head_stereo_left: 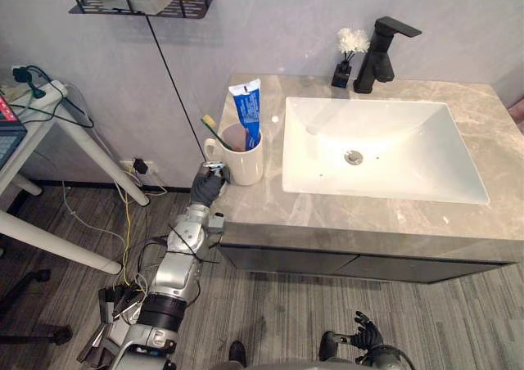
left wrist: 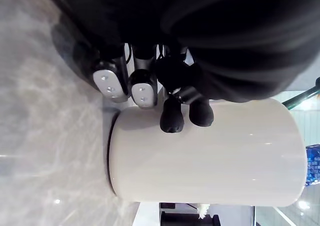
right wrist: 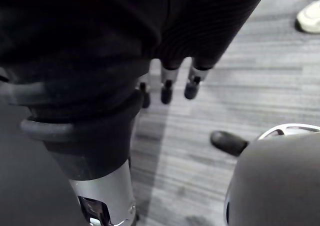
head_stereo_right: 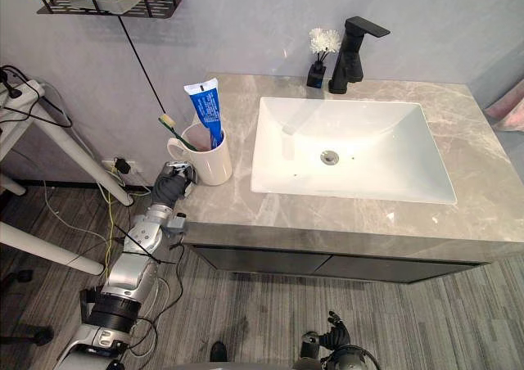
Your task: Organize washtable
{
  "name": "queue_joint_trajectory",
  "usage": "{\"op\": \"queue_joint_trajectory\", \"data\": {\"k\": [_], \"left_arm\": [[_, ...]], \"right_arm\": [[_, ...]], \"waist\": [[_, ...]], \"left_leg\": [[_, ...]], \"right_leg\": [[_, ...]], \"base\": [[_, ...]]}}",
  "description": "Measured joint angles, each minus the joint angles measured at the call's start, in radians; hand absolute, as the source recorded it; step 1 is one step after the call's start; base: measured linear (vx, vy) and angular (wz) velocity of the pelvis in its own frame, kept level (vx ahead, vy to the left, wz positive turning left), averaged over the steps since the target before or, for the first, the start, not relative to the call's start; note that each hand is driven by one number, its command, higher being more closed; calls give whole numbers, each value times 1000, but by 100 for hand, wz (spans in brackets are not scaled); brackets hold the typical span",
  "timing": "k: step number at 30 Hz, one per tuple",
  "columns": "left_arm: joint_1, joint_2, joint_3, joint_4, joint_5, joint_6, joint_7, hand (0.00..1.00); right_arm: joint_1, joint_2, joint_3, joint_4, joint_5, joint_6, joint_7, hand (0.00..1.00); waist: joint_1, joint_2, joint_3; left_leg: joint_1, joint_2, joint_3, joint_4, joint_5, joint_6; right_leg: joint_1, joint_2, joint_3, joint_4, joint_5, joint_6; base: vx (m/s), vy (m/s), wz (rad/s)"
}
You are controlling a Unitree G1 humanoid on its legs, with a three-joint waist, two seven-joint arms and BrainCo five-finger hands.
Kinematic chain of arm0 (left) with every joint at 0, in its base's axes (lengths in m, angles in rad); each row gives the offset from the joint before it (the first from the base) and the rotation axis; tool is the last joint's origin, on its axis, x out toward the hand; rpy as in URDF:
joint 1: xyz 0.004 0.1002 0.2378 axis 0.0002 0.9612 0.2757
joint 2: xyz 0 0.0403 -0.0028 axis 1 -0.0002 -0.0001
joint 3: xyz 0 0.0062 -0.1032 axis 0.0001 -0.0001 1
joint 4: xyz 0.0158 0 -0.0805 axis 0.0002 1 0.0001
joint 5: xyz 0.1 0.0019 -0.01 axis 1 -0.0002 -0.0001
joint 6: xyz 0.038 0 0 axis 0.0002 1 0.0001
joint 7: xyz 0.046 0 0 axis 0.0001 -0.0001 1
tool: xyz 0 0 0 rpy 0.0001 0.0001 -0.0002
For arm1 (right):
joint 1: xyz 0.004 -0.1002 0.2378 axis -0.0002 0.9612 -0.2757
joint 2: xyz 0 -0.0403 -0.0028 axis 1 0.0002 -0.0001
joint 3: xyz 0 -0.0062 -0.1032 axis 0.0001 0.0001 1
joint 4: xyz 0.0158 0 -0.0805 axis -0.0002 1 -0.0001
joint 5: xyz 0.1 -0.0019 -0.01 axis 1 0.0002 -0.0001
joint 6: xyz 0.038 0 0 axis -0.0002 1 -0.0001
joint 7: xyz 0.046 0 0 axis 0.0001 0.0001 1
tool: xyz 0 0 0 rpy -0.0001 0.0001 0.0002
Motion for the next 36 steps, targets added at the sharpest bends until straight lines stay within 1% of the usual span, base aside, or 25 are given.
{"op": "queue_joint_trajectory", "data": {"k": [5, 10, 14, 23, 27, 29, 36], "left_arm": [[-7, 0, -13, 0, -68, 0, -2, 100], [-18, 6, -25, -3, -93, -1, -2, 100], [-41, 21, -56, -1, -96, 3, -2, 100], [-49, 21, -60, 5, -99, 3, -1, 100], [-9, 20, -59, -23, -99, -1, -7, 100], [32, 19, -57, -59, -100, -3, -24, 100], [124, 19, -39, -125, -143, -4, -49, 100]], "right_arm": [[1, -4, 5, -10, 0, 2, 1, 0], [16, -7, 23, -45, 0, 5, 1, 0], [16, -9, 32, -49, 0, 5, 1, 0], [16, -11, 42, -64, 1, 4, 17, 0], [16, -13, 41, -67, 2, 2, 20, 0], [16, -14, 41, -67, 6, 2, 20, 0], [16, -15, 44, -61, 9, 2, 21, 0]], "waist": [[1, 5, 8], [2, 12, 12], [0, 12, 12], [-10, 16, 18], [-11, 21, 20], [-10, 22, 20], [-5, 22, 20]], "left_leg": [[-1, 0, -1, 3, -2, 0], [-8, 0, 2, 3, -3, -1], [-12, -1, 2, 5, -4, 0], [-26, -3, 3, 39, -22, 4], [-22, -3, 7, 39, -22, 3], [-18, -2, 7, 38, -23, 3], [-4, -2, 6, 38, -24, 2]], "right_leg": [[-5, 0, 1, 0, 1, -1], [-16, 0, 7, 0, 1, -1], [-19, 0, 13, 0, 2, -1], [-28, -1, 35, 0, 15, -8], [-29, -1, 45, 0, 18, -6], [-27, 0, 48, 0, 18, -6], [-14, 0, 47, 0, 18, -6]], "base": [[-21, -10, 0], [-10, -11, -3], [7, -7, -3], [-36, -13, -7], [-39, -15, -6], [-9, -6, -2], [-12, -6, 0]]}}
